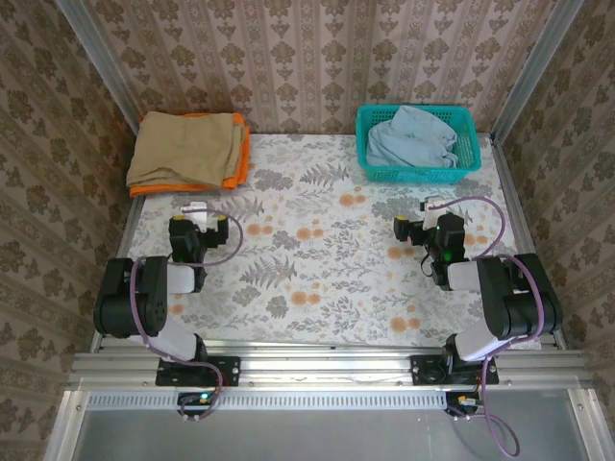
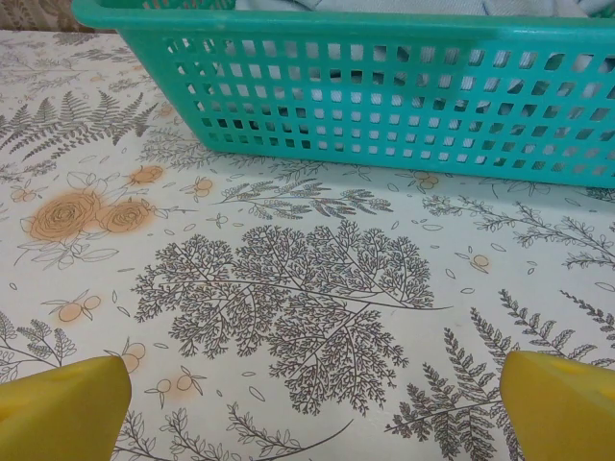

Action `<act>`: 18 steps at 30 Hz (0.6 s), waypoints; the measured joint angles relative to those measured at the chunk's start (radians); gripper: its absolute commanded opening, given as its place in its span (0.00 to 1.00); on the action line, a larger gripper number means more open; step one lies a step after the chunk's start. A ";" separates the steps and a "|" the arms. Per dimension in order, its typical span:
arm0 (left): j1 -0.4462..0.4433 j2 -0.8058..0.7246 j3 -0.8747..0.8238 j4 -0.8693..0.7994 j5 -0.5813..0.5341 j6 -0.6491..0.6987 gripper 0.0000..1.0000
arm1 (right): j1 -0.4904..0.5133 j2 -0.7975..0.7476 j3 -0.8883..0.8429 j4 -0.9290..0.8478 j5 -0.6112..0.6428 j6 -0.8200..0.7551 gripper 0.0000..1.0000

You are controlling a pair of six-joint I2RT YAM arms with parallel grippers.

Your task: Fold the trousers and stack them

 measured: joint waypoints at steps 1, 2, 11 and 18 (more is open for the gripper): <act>-0.002 0.000 0.000 0.000 0.000 0.000 1.00 | 0.000 0.000 0.000 0.000 0.000 0.000 1.00; -0.002 0.000 0.000 0.000 0.001 0.000 1.00 | 0.000 0.000 0.000 0.000 0.000 0.000 1.00; -0.006 0.000 0.000 0.000 0.000 0.000 1.00 | 0.000 0.000 0.000 0.000 0.000 0.000 1.00; -0.007 0.000 0.000 0.000 0.000 0.000 1.00 | 0.000 0.000 0.000 0.000 0.000 0.000 1.00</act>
